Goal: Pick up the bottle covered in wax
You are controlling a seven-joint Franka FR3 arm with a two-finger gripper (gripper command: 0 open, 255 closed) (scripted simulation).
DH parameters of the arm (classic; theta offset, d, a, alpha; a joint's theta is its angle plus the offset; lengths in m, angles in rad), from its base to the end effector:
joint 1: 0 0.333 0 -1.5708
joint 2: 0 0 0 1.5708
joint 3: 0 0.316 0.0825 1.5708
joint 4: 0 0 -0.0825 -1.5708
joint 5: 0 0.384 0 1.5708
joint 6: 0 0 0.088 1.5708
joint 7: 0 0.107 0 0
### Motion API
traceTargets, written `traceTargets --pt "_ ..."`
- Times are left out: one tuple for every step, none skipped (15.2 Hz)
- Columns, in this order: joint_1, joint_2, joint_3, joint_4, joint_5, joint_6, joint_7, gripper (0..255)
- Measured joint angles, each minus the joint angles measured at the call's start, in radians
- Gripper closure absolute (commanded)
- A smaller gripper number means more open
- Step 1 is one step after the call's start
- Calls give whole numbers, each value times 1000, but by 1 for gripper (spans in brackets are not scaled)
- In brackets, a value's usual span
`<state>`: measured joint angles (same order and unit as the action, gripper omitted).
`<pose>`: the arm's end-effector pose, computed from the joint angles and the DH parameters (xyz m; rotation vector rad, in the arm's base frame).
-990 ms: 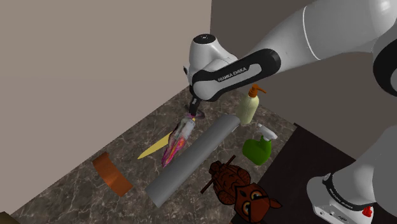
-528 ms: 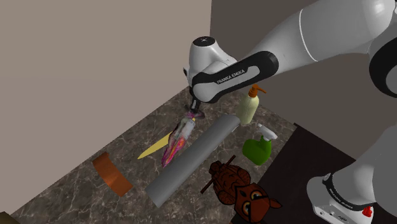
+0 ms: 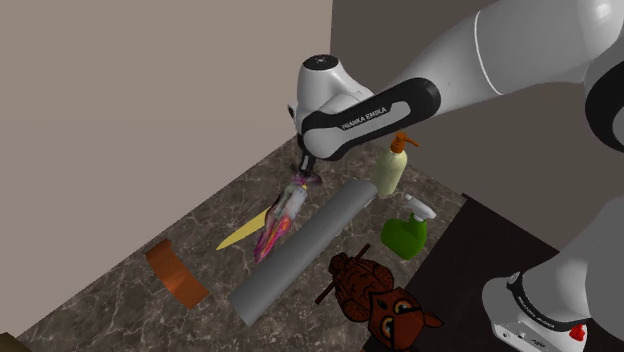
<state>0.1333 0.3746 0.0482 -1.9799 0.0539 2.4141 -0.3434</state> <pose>0.6069 0.1105 0.2830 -3.0012 -0.7374 -0.0989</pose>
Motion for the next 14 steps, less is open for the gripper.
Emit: traceTargets --pt "-1 -5 0 5 0 -11 -1 255" --pt "0 -13 0 7 0 -20 1 255" --pt "0 -22 0 7 0 -29 1 255" --pt "0 -30 0 12 -1 -42 2 255" --pt "0 -39 0 15 -1 -54 3 255" --pt "0 -48 0 15 -1 -63 4 255" --pt "-1 -56 0 19 0 -75 3 255" --pt "-1 -62 0 24 -1 -86 3 255" --pt "-1 -68 0 29 -1 -97 5 255" --pt "0 -76 0 35 -1 -111 6 255" --pt "0 -83 0 38 -1 -121 7 255" --pt "-1 -90 0 40 -1 -130 6 255" --pt "-1 -97 0 45 -2 -142 8 255" --pt "-1 -101 0 47 -2 -148 8 255"
